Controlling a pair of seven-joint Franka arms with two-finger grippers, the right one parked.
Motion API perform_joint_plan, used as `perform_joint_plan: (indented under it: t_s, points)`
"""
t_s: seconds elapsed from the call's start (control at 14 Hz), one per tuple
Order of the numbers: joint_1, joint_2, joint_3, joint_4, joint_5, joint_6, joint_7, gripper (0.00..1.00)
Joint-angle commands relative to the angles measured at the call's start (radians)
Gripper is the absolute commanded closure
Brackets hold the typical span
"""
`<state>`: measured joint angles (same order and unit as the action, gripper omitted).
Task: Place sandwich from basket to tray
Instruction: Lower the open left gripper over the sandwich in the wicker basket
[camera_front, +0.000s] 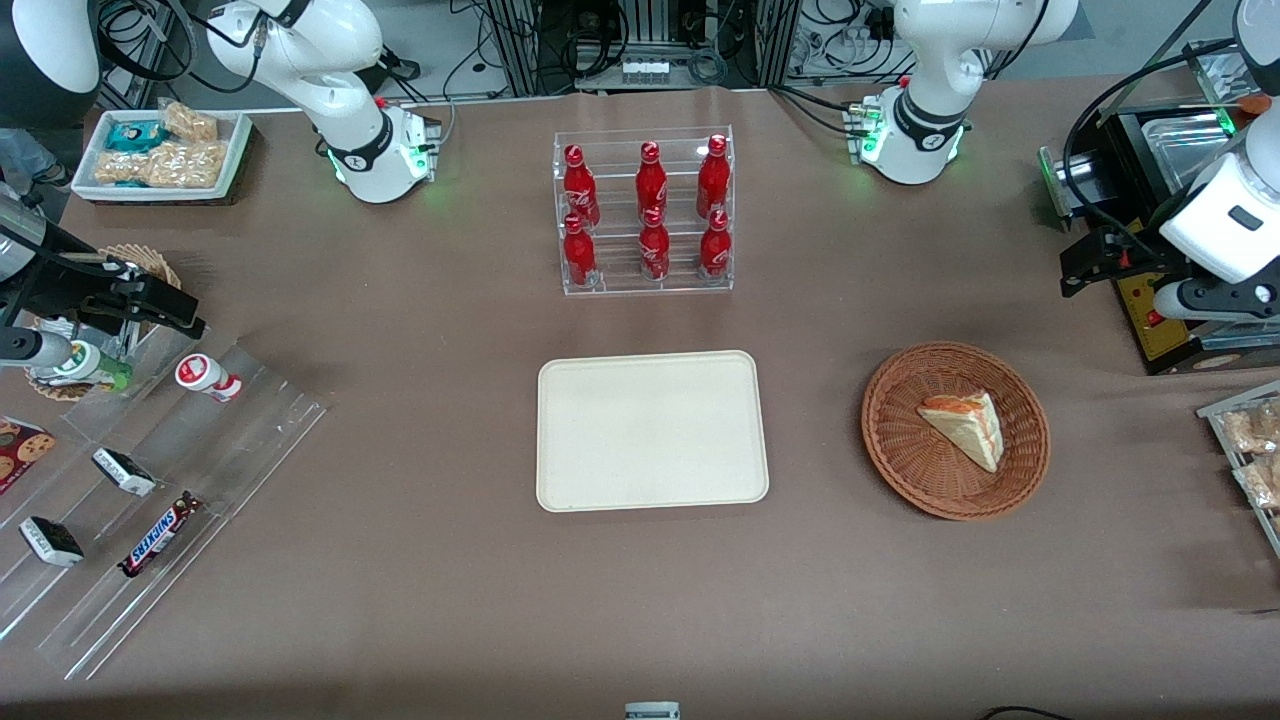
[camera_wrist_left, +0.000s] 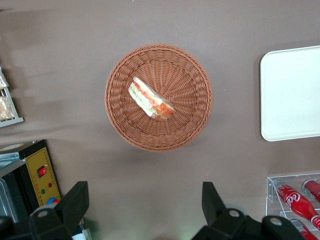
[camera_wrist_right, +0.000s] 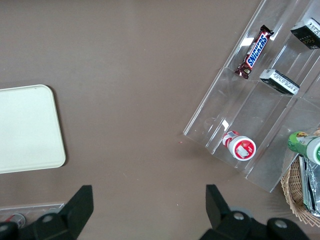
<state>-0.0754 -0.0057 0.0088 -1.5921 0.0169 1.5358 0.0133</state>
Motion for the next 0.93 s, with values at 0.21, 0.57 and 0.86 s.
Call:
perform_joint_plan:
  t_s: [0.21, 0.57, 0.86]
  points:
    - [0.009, 0.009, -0.015, 0.021, 0.012, -0.019, 0.008, 0.00]
    - [0.017, 0.024, -0.010, -0.002, 0.012, -0.025, 0.007, 0.00]
    - [0.034, 0.065, -0.010, -0.084, 0.012, 0.065, -0.007, 0.00]
